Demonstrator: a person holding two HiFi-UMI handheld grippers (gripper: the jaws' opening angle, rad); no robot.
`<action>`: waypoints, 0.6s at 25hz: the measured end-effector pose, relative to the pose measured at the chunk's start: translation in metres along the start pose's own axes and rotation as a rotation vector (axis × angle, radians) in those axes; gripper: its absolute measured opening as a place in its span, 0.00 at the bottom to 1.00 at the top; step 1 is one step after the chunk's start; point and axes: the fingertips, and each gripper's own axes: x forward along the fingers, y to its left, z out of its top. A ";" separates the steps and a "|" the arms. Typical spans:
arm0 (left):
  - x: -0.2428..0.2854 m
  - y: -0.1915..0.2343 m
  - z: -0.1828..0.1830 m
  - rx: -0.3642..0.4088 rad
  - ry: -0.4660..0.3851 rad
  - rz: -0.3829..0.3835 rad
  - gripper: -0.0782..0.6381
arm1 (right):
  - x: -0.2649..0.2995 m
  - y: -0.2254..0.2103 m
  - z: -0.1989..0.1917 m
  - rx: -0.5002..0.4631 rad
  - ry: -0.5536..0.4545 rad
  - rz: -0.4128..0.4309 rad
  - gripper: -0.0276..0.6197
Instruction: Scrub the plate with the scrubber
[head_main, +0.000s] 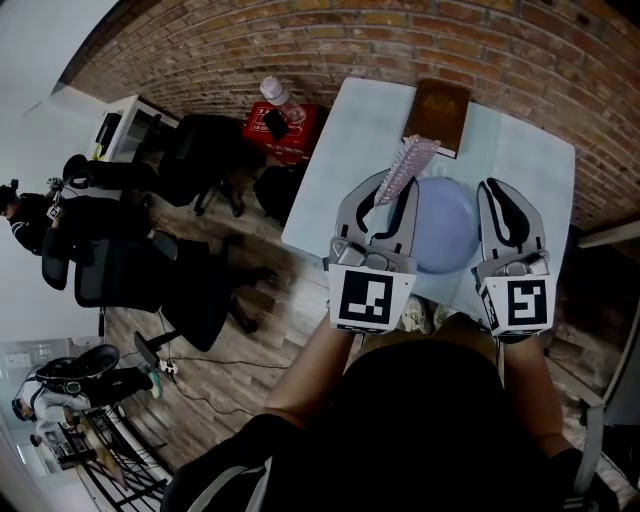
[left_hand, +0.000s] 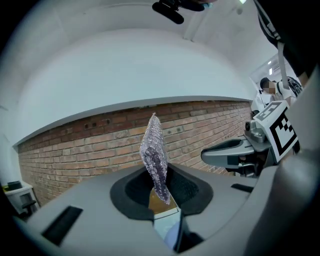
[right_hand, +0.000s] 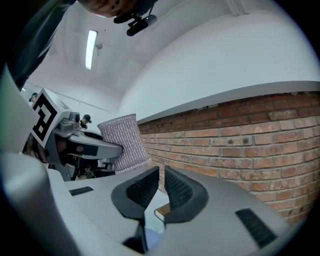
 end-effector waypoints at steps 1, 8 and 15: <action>-0.002 -0.002 0.007 0.018 -0.030 0.005 0.21 | -0.002 0.000 0.004 -0.008 -0.011 0.002 0.12; -0.006 -0.027 0.033 0.042 -0.082 0.011 0.21 | -0.018 -0.006 0.029 -0.014 -0.098 0.030 0.12; -0.012 -0.051 0.047 -0.020 -0.118 0.071 0.21 | -0.041 -0.019 0.038 0.011 -0.142 0.027 0.10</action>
